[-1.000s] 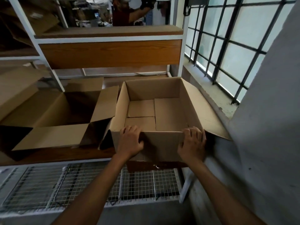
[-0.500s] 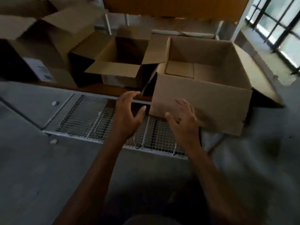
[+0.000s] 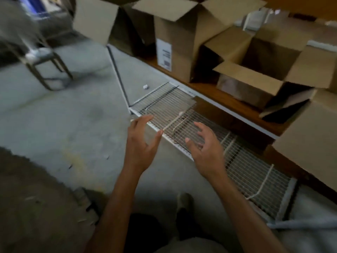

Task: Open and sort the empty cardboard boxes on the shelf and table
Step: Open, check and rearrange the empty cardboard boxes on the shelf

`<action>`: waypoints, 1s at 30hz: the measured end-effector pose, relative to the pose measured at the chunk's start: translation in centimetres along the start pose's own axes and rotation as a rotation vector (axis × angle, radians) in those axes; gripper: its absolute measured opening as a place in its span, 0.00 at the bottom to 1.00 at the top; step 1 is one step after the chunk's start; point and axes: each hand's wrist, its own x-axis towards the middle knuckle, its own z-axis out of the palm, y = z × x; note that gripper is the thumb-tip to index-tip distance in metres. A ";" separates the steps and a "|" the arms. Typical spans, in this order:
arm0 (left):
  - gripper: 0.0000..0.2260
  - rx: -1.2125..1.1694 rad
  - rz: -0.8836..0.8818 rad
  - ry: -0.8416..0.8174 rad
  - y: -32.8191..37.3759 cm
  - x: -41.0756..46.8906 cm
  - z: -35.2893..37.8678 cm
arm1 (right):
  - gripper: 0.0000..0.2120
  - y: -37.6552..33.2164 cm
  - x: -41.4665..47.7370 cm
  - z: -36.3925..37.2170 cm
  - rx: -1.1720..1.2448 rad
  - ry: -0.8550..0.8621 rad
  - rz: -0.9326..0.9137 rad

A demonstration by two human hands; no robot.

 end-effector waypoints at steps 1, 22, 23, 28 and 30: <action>0.20 0.013 -0.027 0.024 -1.1 0.4 -0.6 | 0.27 -0.4 1.1 1.0 0.011 -0.027 -0.008; 0.18 0.227 -0.221 0.411 -19.2 23.7 -13.2 | 0.22 -12.8 28.5 25.3 0.191 -0.385 -0.226; 0.18 0.231 -0.225 0.424 -20.4 24.5 -13.9 | 0.21 -13.5 29.4 26.6 0.193 -0.389 -0.231; 0.18 0.221 -0.220 0.468 -27.1 29.8 -18.2 | 0.21 -17.0 34.4 33.7 0.208 -0.349 -0.286; 0.18 0.192 -0.211 0.443 -29.7 33.0 -20.3 | 0.21 -18.9 37.0 37.2 0.198 -0.299 -0.302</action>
